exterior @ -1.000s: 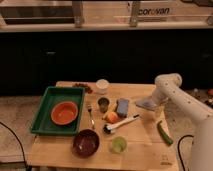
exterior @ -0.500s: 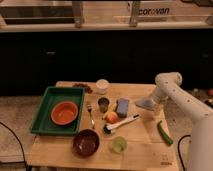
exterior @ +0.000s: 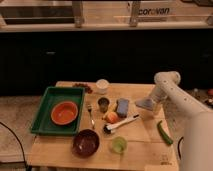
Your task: Wipe purple bowl with towel
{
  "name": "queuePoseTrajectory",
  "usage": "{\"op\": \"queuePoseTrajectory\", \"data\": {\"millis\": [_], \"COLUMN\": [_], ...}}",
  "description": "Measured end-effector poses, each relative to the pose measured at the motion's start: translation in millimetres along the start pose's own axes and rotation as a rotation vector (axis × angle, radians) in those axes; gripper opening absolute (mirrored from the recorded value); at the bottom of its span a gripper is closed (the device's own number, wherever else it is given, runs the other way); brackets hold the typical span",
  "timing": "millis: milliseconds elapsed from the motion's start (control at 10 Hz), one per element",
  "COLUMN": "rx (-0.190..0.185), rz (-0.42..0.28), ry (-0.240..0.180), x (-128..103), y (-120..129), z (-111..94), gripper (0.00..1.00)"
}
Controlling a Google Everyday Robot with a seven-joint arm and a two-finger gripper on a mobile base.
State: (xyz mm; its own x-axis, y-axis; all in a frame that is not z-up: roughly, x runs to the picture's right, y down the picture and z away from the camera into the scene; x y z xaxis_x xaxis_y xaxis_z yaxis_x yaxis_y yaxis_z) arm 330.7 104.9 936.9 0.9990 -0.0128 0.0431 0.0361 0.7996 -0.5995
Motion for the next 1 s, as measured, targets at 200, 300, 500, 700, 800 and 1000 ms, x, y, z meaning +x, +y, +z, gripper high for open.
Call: {"op": "queuePoseTrajectory", "data": {"millis": [200, 300, 500, 700, 800, 1000], "rx": [-0.012, -0.018, -0.033, -0.039, -0.041, -0.042], "rz": [0.005, 0.006, 0.008, 0.008, 0.006, 0.004], "ry": [-0.002, -0.003, -0.007, -0.007, -0.006, -0.004], "x": [1.4, 2.4, 4.9, 5.2, 4.9, 5.3], "y": [0.8, 1.1, 2.8, 3.8, 3.6, 3.8], "z": [4.6, 6.5, 11.4, 14.6, 14.6, 12.6], "gripper": [0.80, 0.80, 0.80, 0.65, 0.55, 0.35]}}
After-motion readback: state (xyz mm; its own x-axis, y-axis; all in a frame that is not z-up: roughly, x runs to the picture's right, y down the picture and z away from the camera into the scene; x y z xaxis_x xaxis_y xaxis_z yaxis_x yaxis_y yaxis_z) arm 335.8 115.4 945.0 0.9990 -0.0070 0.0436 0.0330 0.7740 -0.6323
